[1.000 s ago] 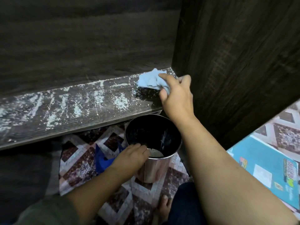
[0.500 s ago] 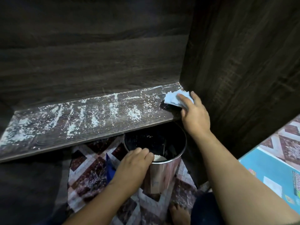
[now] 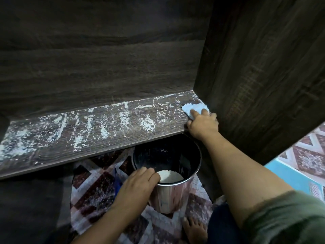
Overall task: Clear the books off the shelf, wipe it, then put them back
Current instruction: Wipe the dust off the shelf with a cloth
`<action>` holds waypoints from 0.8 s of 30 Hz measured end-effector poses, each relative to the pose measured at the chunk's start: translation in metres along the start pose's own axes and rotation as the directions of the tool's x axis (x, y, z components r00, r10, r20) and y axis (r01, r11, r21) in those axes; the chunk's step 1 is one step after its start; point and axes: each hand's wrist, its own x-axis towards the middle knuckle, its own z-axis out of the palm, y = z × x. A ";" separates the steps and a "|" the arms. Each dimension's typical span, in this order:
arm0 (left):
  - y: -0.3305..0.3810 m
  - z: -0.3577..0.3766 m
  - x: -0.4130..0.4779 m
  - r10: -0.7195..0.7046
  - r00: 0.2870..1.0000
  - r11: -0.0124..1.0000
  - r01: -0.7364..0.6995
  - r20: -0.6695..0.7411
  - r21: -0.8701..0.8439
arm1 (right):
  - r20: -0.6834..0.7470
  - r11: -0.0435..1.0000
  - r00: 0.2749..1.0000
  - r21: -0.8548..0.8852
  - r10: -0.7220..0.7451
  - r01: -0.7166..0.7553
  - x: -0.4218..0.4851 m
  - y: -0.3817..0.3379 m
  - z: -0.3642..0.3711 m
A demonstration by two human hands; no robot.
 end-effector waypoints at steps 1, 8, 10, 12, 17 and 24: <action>-0.002 0.000 -0.001 -0.005 1.000 1.000 0.005 -0.003 -0.001 | 0.044 1.000 0.999 -0.003 -0.028 0.028 -0.001 -0.006 -0.001; -0.001 -0.002 0.007 -0.017 1.000 1.000 0.017 0.003 -0.015 | 0.029 0.935 0.991 0.336 -0.132 0.115 0.024 -0.026 -0.025; -0.003 -0.001 0.007 -0.032 0.999 0.999 0.031 -0.012 -0.015 | -0.090 0.940 0.994 0.328 -0.067 0.093 0.033 -0.017 -0.031; -0.007 0.002 0.005 -0.035 0.999 0.999 0.035 -0.016 -0.013 | -0.080 0.970 0.997 0.243 -0.010 0.029 0.035 -0.003 -0.026; -0.011 0.007 0.005 -0.042 0.999 0.999 0.042 0.027 0.005 | -0.022 0.995 1.000 0.096 -0.014 0.016 0.028 0.004 0.000; -0.006 0.005 0.012 -0.005 1.000 1.000 0.006 -0.019 0.018 | -0.011 0.969 0.986 0.186 -0.166 0.165 0.017 -0.027 -0.008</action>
